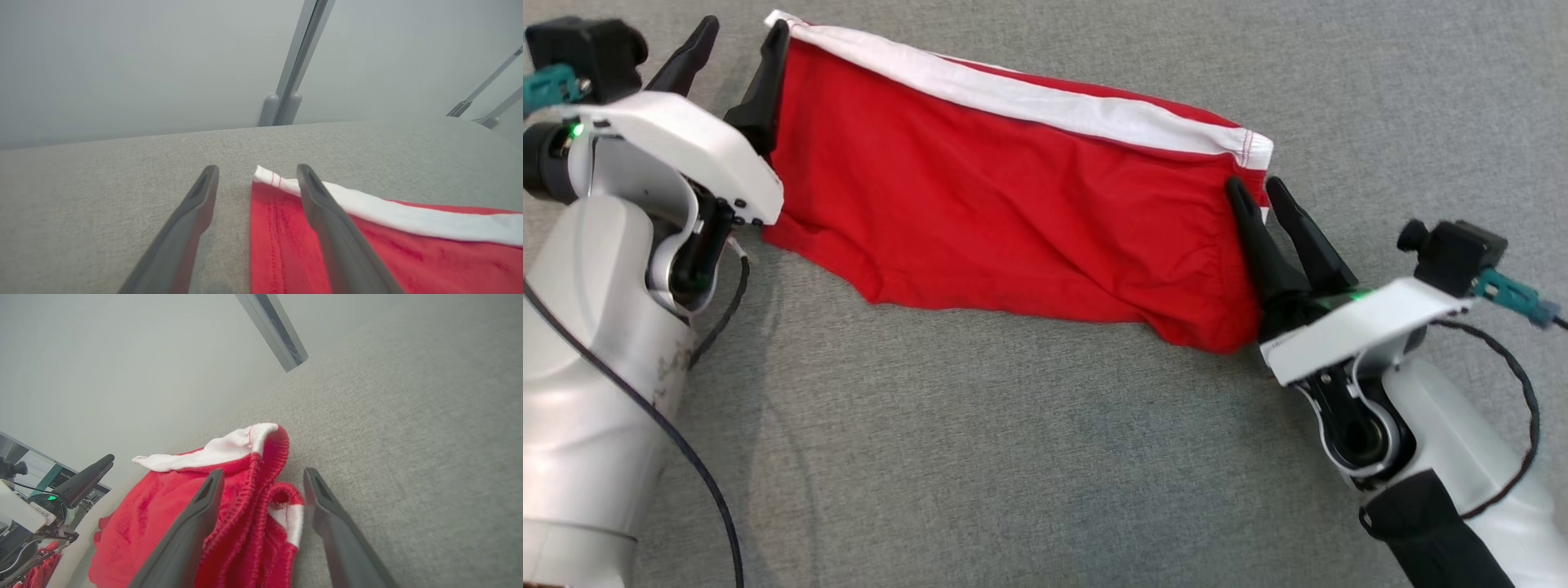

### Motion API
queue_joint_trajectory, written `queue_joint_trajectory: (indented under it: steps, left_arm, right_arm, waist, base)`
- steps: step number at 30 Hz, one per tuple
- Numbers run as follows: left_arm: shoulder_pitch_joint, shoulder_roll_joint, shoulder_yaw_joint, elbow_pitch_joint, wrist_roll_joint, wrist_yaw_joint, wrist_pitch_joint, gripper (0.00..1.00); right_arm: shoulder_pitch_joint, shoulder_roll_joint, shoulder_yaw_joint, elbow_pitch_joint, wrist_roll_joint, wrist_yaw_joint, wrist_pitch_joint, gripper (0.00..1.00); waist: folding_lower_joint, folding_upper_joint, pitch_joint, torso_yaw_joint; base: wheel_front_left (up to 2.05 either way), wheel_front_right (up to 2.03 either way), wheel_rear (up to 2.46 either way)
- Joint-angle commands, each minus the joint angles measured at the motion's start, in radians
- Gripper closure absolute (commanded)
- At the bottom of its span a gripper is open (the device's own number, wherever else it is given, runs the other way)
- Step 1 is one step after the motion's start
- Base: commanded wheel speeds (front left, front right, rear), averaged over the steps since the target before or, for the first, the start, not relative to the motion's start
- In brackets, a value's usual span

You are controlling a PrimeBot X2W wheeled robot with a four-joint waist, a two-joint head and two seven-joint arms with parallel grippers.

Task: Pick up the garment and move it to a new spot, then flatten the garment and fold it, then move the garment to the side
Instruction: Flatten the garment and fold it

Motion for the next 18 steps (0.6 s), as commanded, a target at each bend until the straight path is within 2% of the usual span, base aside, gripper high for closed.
queue_joint_trajectory:
  steps: [1, 5, 9, 13, 18]
  left_arm:
    - [0.019, 0.001, 0.006, 0.002, 0.003, 0.006, -0.014, 0.0]
    - [0.088, 0.007, 0.04, -0.041, 0.011, 0.048, -0.141, 0.0]
    - [0.196, 0.01, 0.076, -0.135, 0.015, 0.101, -0.23, 0.0]
    - [0.31, 0.014, 0.106, -0.289, 0.045, 0.16, -0.263, 0.0]
    - [0.454, 0.016, 0.142, -0.479, 0.114, 0.231, -0.274, 0.0]
  right_arm:
    - [0.022, -0.007, 0.0, 0.004, -0.005, 0.0, -0.01, 0.0]
    - [0.074, -0.036, -0.044, -0.05, -0.067, 0.0, -0.047, 0.0]
    - [0.127, -0.033, -0.148, -0.099, -0.187, 0.0, -0.06, 0.0]
    - [0.179, 0.013, -0.313, -0.184, -0.368, 0.0, -0.058, 0.0]
    - [0.238, 0.057, -0.429, -0.276, -0.581, 0.0, -0.058, 0.0]
  waist:
    - [0.0001, 0.0, -0.007, 0.008]
    - [0.0001, 0.0, -0.024, 0.025]
    - [0.0001, 0.0, -0.049, 0.046]
    - [0.0001, 0.0, -0.073, 0.075]
    - [0.0001, 0.0, -0.104, 0.108]
  base:
    - [0.0, 0.0, 0.0]
    - [0.0, 0.0, 0.0]
    - [0.0, 0.0, 0.0]
    - [0.0, 0.0, 0.0]
    - [0.0, 0.0, 0.0]
